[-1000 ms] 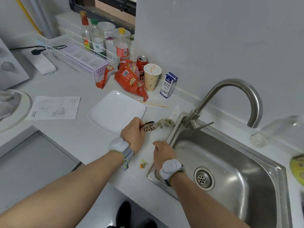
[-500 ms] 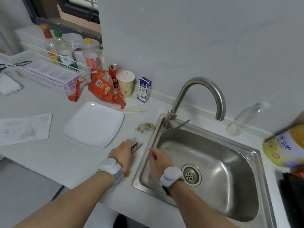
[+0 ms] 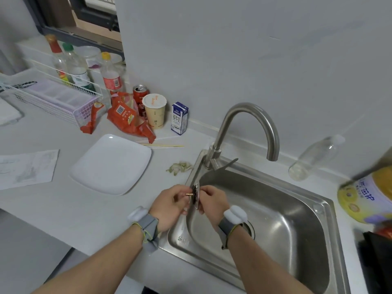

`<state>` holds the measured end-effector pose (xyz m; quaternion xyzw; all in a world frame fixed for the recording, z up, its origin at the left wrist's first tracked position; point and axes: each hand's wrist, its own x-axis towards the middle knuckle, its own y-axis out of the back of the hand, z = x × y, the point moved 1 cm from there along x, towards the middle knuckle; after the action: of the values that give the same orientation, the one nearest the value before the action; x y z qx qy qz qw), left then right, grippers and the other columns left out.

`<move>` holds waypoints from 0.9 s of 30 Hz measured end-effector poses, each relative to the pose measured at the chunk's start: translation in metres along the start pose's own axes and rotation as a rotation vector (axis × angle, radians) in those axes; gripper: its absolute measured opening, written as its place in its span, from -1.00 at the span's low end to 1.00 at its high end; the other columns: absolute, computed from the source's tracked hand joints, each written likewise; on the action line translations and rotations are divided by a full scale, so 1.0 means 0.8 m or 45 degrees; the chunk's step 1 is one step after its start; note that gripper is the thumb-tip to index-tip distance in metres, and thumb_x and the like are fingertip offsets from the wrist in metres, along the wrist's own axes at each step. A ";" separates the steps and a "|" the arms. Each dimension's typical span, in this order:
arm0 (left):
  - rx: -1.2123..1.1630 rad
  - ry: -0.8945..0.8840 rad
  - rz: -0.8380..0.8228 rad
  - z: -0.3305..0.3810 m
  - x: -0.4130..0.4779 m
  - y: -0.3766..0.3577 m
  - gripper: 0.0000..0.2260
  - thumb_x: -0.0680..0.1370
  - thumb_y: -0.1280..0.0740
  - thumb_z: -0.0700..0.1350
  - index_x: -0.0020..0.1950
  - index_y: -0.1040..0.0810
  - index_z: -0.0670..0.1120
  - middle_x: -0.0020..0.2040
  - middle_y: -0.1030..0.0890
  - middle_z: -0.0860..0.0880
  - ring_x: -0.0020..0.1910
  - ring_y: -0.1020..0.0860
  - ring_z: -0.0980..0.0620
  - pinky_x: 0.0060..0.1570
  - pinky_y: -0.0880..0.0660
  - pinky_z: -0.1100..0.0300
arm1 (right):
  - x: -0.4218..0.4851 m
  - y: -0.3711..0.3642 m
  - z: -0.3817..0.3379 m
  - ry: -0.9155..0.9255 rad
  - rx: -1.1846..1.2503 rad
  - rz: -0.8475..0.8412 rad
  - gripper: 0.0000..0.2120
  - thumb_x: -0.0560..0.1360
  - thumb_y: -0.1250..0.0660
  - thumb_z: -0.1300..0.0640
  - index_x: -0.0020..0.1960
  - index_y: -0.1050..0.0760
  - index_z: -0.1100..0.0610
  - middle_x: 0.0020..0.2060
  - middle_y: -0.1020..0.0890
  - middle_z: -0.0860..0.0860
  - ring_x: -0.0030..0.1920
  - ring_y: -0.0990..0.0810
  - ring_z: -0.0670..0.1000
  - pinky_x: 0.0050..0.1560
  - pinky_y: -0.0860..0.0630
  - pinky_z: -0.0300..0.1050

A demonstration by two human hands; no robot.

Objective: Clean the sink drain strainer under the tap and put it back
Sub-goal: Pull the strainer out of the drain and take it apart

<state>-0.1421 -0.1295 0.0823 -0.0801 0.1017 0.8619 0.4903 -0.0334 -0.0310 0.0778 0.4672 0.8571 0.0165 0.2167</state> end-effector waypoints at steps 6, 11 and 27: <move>0.008 -0.013 0.091 0.002 0.014 0.002 -0.91 0.53 -0.30 -0.35 -0.07 -0.56 -0.18 -0.38 -0.56 -0.08 -0.42 -0.51 0.00 -0.28 -0.50 0.17 | 0.011 -0.009 -0.010 -0.101 0.131 -0.079 -0.87 0.37 -0.31 0.19 -0.26 -0.62 0.17 -0.60 -0.54 0.05 -0.60 -0.41 -0.02 -0.58 -0.32 -0.24; 0.442 0.013 0.170 -0.001 0.017 0.006 -0.74 0.59 -0.24 -0.03 -0.30 -0.47 0.00 -0.45 -0.51 0.07 -0.42 -0.45 0.07 -0.35 -0.38 0.23 | 0.015 -0.017 -0.016 -0.135 0.166 -0.092 -0.80 0.35 -0.24 0.28 -0.34 -0.62 0.15 -0.57 -0.54 0.12 -0.58 -0.40 0.01 -0.55 -0.32 -0.21; -0.569 0.252 0.173 -0.018 0.013 0.035 -0.86 0.56 -0.25 -0.24 -0.12 -0.58 -0.24 -0.35 -0.53 -0.20 -0.38 -0.50 -0.06 -0.50 -0.48 0.18 | 0.006 -0.048 -0.032 -0.091 0.016 -0.139 -0.81 0.39 -0.23 0.31 -0.26 -0.59 0.14 -0.55 -0.52 0.05 -0.55 -0.43 -0.01 -0.52 -0.37 -0.22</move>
<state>-0.1712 -0.1388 0.0684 -0.2636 -0.0386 0.8819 0.3890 -0.0763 -0.0446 0.0905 0.4215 0.8730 -0.0173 0.2446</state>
